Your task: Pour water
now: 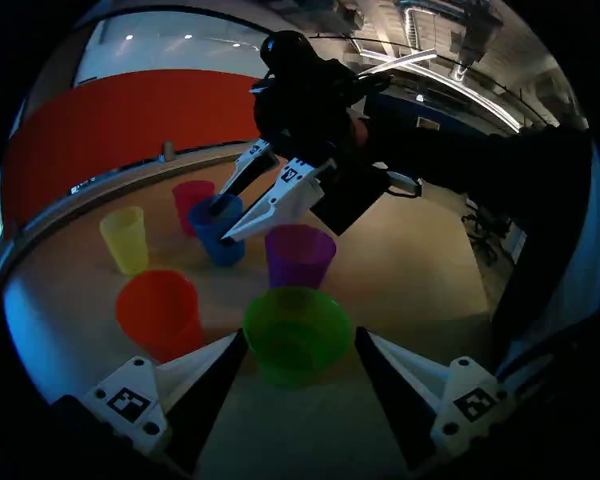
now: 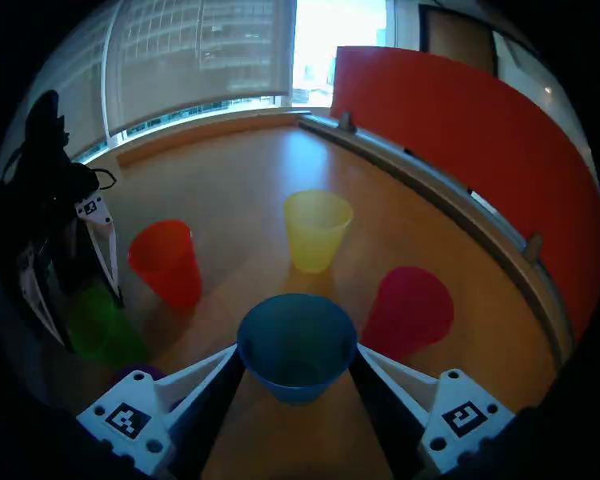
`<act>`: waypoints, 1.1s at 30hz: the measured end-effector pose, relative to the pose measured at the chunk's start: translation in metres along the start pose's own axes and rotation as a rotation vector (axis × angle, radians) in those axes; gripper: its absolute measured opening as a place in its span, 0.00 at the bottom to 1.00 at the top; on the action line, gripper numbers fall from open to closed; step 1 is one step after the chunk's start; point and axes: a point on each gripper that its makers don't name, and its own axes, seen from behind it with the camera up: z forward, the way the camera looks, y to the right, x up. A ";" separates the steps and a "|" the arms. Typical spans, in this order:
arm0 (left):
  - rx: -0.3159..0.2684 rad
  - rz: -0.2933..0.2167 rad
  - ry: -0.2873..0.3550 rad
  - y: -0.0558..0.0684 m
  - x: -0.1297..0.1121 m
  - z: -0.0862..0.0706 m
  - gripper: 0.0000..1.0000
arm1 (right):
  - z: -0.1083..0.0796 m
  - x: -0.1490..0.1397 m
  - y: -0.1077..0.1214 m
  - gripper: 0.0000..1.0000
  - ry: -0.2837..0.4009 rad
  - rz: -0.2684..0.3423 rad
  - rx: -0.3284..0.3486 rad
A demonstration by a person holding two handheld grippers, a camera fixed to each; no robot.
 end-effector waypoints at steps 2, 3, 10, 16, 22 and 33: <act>0.003 0.006 -0.006 0.000 -0.002 0.000 1.00 | 0.000 -0.001 0.000 0.91 0.001 0.005 0.000; 0.005 0.008 -0.008 0.001 -0.003 -0.001 0.99 | -0.001 -0.001 0.000 0.91 0.001 0.007 0.000; 0.007 0.000 -0.016 0.001 -0.005 -0.002 0.99 | -0.003 -0.004 0.000 0.92 -0.005 0.004 -0.003; 0.012 0.005 -0.019 0.002 -0.006 -0.003 0.99 | -0.006 -0.007 0.000 0.93 -0.012 0.012 -0.004; 0.012 0.002 -0.021 0.002 -0.006 -0.005 0.99 | -0.013 -0.004 0.000 0.98 -0.007 0.022 -0.002; 0.024 -0.005 -0.014 0.002 -0.006 -0.015 0.99 | -0.029 0.004 -0.001 1.00 0.007 0.000 -0.027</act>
